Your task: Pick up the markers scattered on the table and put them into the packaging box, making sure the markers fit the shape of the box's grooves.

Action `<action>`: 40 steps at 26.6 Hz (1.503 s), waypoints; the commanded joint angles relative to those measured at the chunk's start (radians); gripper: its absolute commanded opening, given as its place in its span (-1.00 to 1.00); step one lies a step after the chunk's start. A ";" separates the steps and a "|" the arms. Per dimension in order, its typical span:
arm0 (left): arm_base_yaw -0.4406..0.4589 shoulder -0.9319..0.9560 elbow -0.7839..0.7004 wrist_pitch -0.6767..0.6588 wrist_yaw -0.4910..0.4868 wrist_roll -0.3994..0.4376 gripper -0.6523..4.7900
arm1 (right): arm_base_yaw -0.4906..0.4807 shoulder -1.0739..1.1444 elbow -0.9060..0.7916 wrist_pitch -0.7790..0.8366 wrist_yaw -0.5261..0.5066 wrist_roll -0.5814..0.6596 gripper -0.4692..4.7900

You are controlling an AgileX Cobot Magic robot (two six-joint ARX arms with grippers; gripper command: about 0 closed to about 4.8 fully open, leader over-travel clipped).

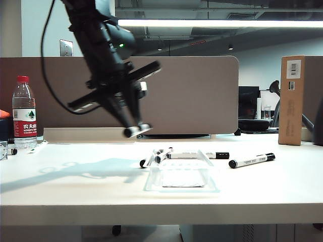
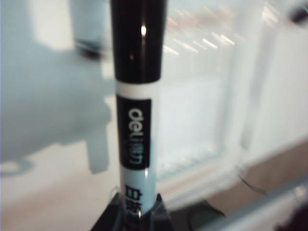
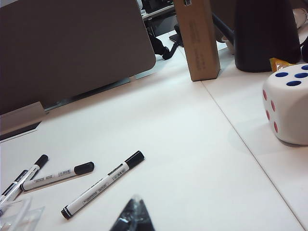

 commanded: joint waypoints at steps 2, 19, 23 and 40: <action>-0.058 -0.005 0.005 0.023 0.080 -0.007 -0.78 | 0.000 0.000 -0.005 0.038 0.002 0.001 -0.82; -0.124 0.037 0.003 0.104 0.003 -0.192 -0.78 | 0.000 0.000 -0.005 0.049 0.002 0.001 -0.82; -0.123 0.037 0.001 0.079 0.010 -0.209 -0.78 | 0.000 0.000 -0.005 0.049 0.002 0.001 -0.82; -0.124 0.068 -0.002 0.123 -0.008 -0.275 -0.20 | 0.000 0.000 -0.005 0.049 0.001 0.001 -0.82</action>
